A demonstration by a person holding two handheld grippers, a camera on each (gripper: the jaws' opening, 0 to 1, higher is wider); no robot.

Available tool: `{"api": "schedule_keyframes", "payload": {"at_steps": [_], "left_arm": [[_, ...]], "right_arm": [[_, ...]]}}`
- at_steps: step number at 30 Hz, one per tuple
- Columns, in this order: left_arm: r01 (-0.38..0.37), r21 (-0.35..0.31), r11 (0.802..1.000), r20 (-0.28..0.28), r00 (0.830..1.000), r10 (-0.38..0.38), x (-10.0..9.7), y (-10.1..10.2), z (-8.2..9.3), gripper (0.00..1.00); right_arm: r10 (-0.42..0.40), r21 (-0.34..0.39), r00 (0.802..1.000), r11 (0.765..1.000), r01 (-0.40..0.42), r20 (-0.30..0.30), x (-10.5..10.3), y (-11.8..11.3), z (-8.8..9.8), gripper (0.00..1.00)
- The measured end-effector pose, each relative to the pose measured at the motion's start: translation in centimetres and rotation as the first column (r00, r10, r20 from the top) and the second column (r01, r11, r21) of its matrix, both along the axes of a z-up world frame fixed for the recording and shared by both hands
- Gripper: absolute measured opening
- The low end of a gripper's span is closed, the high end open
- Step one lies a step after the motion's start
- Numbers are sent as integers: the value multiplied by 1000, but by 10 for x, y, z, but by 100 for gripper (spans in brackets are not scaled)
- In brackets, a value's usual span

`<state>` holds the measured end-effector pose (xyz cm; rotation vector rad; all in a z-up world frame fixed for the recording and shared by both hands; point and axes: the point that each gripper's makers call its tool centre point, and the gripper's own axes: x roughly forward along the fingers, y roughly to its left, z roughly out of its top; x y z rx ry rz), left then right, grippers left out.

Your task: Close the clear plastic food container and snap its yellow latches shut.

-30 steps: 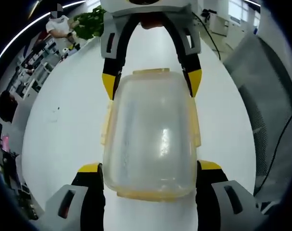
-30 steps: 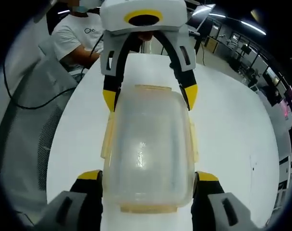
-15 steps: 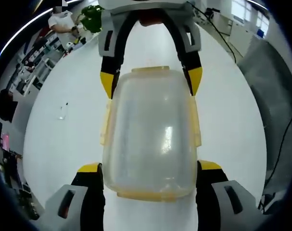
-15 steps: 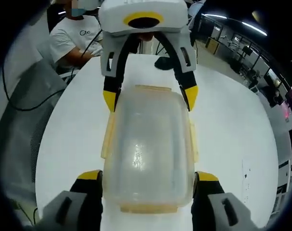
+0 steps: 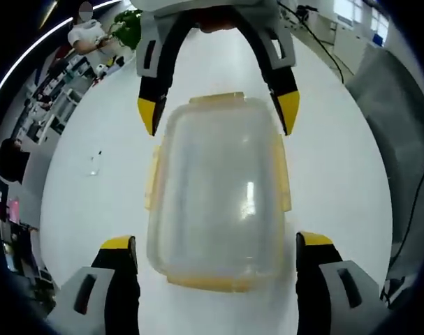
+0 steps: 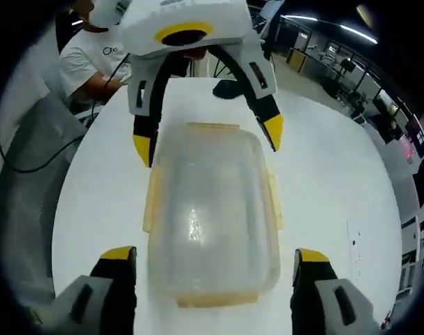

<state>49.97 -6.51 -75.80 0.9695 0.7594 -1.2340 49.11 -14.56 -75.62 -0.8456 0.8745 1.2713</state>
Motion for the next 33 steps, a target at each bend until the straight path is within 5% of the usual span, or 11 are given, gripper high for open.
{"api": "schedule_keyframes", "payload": {"at_steps": [9, 24, 27, 33], "left_arm": [[-36, -6, 999, 37, 999, 36, -3, 5, 11, 99], [-196, -125, 973, 29, 979, 201, -25, 18, 37, 99], [-231, -168, 958, 67, 967, 245, -26, 20, 47, 99], [-317, -245, 916, 29, 942, 334, -44, 26, 57, 99]], "right_arm": [[-9, 48, 997, 999, 6, 72, -5, 6, 10, 99], [-141, 110, 981, 986, 127, 134, -25, -6, 31, 99], [-188, 131, 971, 977, 169, 148, -30, -11, 39, 99], [-317, 178, 940, 940, 292, 130, -38, -24, 50, 99]]}}
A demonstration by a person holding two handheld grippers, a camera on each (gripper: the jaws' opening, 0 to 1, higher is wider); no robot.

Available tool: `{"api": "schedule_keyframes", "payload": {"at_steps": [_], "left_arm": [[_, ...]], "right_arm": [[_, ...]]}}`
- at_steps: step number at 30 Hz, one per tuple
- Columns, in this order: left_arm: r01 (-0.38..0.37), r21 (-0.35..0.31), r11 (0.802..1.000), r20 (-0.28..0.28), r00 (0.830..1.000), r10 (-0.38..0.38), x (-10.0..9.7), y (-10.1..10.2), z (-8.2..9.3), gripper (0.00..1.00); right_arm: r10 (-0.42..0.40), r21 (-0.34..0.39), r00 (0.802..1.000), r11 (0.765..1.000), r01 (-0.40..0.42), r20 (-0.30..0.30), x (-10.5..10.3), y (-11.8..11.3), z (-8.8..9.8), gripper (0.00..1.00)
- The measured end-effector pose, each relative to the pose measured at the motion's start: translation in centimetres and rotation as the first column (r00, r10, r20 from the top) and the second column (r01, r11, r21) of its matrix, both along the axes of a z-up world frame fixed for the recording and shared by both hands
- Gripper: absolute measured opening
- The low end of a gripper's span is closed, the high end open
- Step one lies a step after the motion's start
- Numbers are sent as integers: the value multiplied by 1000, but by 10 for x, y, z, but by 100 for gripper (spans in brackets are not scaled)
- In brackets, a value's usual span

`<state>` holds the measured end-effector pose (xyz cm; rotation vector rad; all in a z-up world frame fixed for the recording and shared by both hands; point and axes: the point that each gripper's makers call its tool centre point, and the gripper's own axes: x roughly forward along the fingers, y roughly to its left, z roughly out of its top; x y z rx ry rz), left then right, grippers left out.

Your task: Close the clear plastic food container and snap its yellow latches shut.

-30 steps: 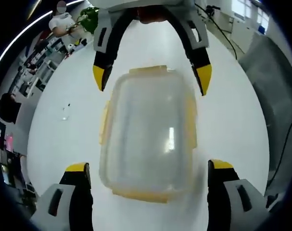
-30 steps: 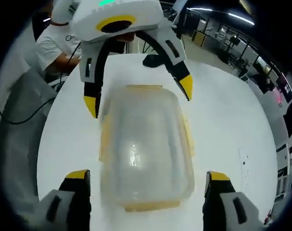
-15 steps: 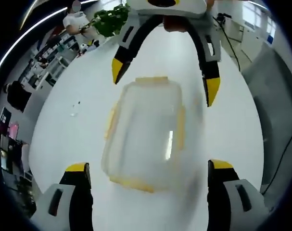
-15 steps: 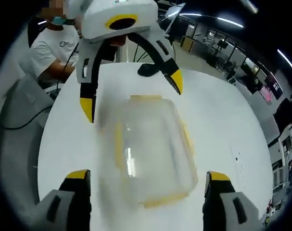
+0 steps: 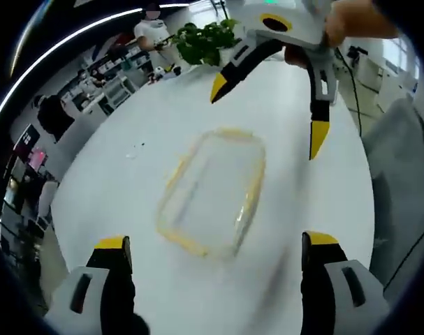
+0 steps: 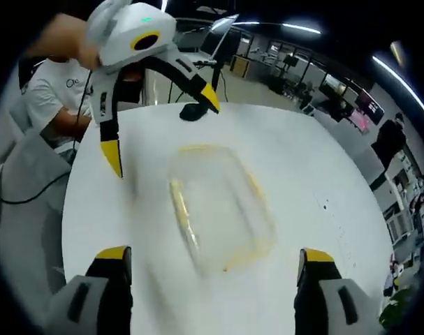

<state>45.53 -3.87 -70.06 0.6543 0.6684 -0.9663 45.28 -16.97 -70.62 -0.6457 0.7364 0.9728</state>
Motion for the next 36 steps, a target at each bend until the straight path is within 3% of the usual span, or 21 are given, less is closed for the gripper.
{"api": "schedule_keyframes", "payload": {"at_steps": [7, 10, 12, 14, 18, 21, 23, 26, 29, 32, 34, 35, 36], "left_arm": [[-57, -27, 998, 3, 998, 57, -25, 15, 4, 99], [-88, -58, 994, 49, 995, 91, -32, 20, 13, 99], [-117, -64, 991, 10, 993, 118, -45, 25, 10, 99], [-127, -76, 989, 23, 991, 130, -53, 28, 12, 99], [-152, -107, 983, 8, 988, 154, -72, 32, 16, 99], [-149, -107, 983, 39, 987, 154, -83, 37, 20, 99], [-184, -134, 974, 14, 982, 188, -90, 41, 23, 99], [-226, -164, 960, 23, 972, 233, -98, 49, 30, 99], [-249, -171, 953, 25, 966, 257, -113, 55, 33, 99], [-266, -192, 945, 25, 961, 276, -126, 59, 36, 99], [-264, -176, 948, 65, 958, 279, -136, 62, 39, 97], [-266, -187, 946, 60, 958, 281, -144, 61, 39, 96], [-271, -193, 943, 57, 957, 286, -148, 61, 39, 97]], "right_arm": [[-81, 77, 997, 994, 81, -6, -20, -9, 12, 99], [-92, 101, 996, 991, 92, 1, -34, -10, 15, 99], [-103, 105, 994, 990, 99, 26, -40, -13, 19, 99], [-117, 127, 992, 986, 112, 36, -47, -15, 23, 99], [-172, 169, 982, 973, 157, 79, -58, -24, 32, 99], [-211, 211, 975, 958, 193, 69, -72, -30, 33, 99], [-222, 211, 972, 956, 203, 72, -81, -34, 33, 99], [-229, 221, 969, 954, 204, 92, -100, -38, 39, 99], [-252, 273, 964, 936, 222, 80, -118, -41, 45, 99], [-269, 279, 960, 931, 237, 81, -133, -48, 45, 99], [-294, 291, 953, 920, 261, 74, -144, -54, 45, 99], [-331, 317, 941, 902, 293, 70, -149, -58, 47, 99], [-335, 322, 940, 899, 296, 70, -153, -61, 48, 99]]}}
